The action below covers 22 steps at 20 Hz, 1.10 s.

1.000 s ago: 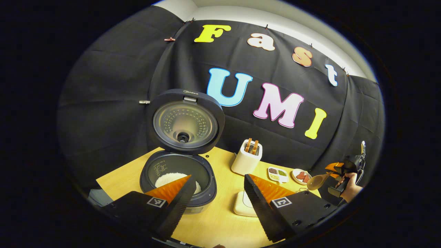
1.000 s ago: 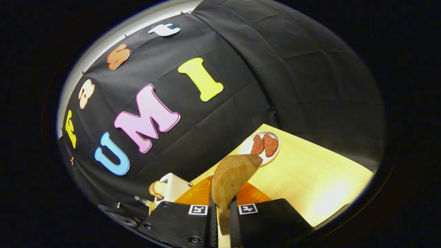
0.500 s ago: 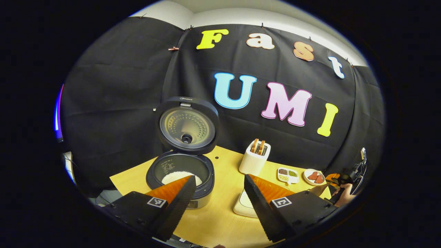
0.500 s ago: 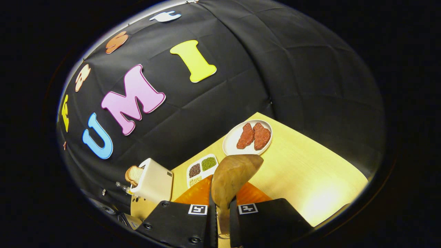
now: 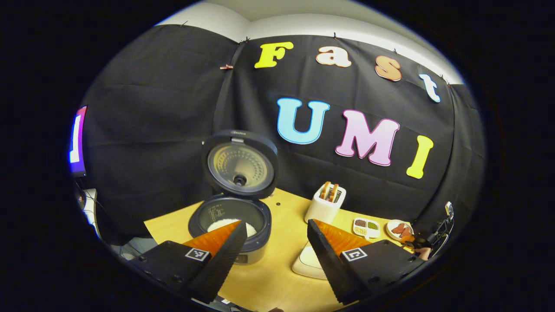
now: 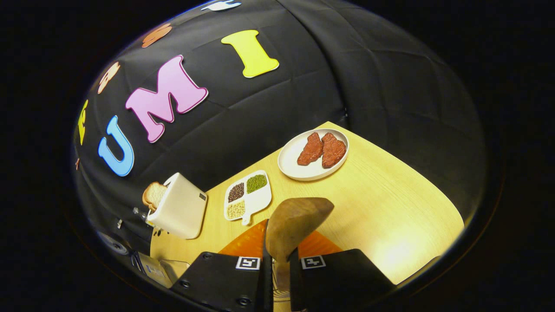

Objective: Close the left gripper, press the button to open the rice cooker; take a wooden spoon from the chopstick holder with the right hand, scoop a spoonful of rice and pour it into the rice cooker, then put the wooden spoon back into the chopstick holder.

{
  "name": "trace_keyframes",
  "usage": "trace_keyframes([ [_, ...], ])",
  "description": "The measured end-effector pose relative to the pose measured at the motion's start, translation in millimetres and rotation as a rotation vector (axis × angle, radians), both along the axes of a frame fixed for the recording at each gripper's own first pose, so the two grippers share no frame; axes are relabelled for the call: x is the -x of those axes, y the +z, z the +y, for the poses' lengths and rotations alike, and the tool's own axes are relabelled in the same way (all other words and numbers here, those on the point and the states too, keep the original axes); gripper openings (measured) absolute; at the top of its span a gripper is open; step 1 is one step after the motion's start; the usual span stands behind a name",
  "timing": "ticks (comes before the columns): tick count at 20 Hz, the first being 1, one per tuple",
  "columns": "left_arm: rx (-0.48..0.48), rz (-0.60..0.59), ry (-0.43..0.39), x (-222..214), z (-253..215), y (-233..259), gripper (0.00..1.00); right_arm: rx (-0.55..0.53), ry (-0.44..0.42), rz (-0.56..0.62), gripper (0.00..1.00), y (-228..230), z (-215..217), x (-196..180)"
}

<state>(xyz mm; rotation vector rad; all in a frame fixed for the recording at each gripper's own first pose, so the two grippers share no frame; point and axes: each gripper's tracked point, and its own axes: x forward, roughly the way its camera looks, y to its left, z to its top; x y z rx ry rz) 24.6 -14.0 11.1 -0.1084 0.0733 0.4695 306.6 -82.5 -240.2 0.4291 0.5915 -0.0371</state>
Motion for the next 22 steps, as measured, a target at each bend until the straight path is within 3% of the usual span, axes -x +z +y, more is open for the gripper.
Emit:
trace_keyframes([
  [3,-0.061,-0.046,0.029,-5,25,27,0.95,0.016,0.020,-0.014,0.21,5,4,8],
  [4,-0.086,-0.059,0.041,-5,34,36,0.95,0.023,0.020,-0.019,0.25,7,4,11],
  [5,-0.111,-0.076,0.053,-5,44,47,0.95,0.029,0.017,-0.017,0.39,9,4,15],
  [6,-0.133,-0.096,0.060,-5,52,56,0.95,0.039,0.014,-0.011,0.38,11,2,21],
  [7,-0.151,-0.123,0.057,-6,59,66,0.95,0.048,0.014,-0.014,0.55,16,2,29],
  [8,-0.164,-0.145,0.051,-8,68,73,0.95,0.061,0.016,-0.024,0.55,23,1,37],
  [11,-0.187,-0.185,0.035,-14,98,90,0.95,0.155,-0.021,-0.074,0.99,46,-14,61],
  [16,-0.238,-0.212,-0.007,-38,148,108,0.95,0.211,-0.058,-0.101,0.98,77,-5,114],
  [22,-0.268,-0.261,-0.054,-91,186,127,0.94,0.270,-0.022,-0.140,0.98,94,41,171],
])
